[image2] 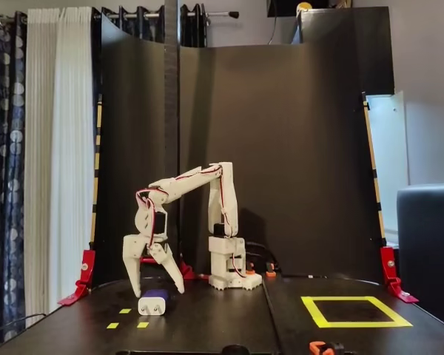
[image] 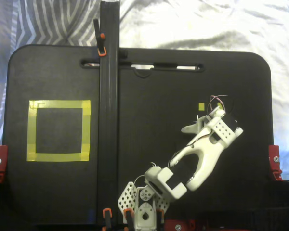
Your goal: Grasp a block and put it in the designated area.
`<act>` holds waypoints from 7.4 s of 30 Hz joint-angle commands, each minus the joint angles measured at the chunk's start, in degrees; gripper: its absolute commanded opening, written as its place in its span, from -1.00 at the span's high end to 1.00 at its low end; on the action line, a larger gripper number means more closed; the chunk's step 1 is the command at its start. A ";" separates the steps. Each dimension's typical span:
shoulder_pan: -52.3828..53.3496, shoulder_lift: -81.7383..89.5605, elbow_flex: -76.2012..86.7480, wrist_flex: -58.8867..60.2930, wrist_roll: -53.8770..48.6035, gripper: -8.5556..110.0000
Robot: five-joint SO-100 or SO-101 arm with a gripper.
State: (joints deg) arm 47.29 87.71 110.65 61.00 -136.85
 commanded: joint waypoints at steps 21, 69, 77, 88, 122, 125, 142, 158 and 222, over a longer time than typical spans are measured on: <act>-0.88 -1.93 3.96 -6.59 -0.26 0.52; -23.03 12.04 -4.13 10.28 25.66 0.54; -34.01 12.13 -6.68 11.78 38.50 0.54; -51.15 11.78 -8.44 12.13 54.93 0.54; -91.14 1.14 -12.39 10.11 90.26 0.54; -92.46 -0.18 -12.66 9.23 91.14 0.54; -96.77 -7.82 -12.74 4.22 93.60 0.54; -96.24 -13.71 -12.66 -0.18 93.60 0.54; -93.08 10.72 -12.83 9.05 93.16 0.32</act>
State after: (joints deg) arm -45.88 96.06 98.70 70.22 -43.86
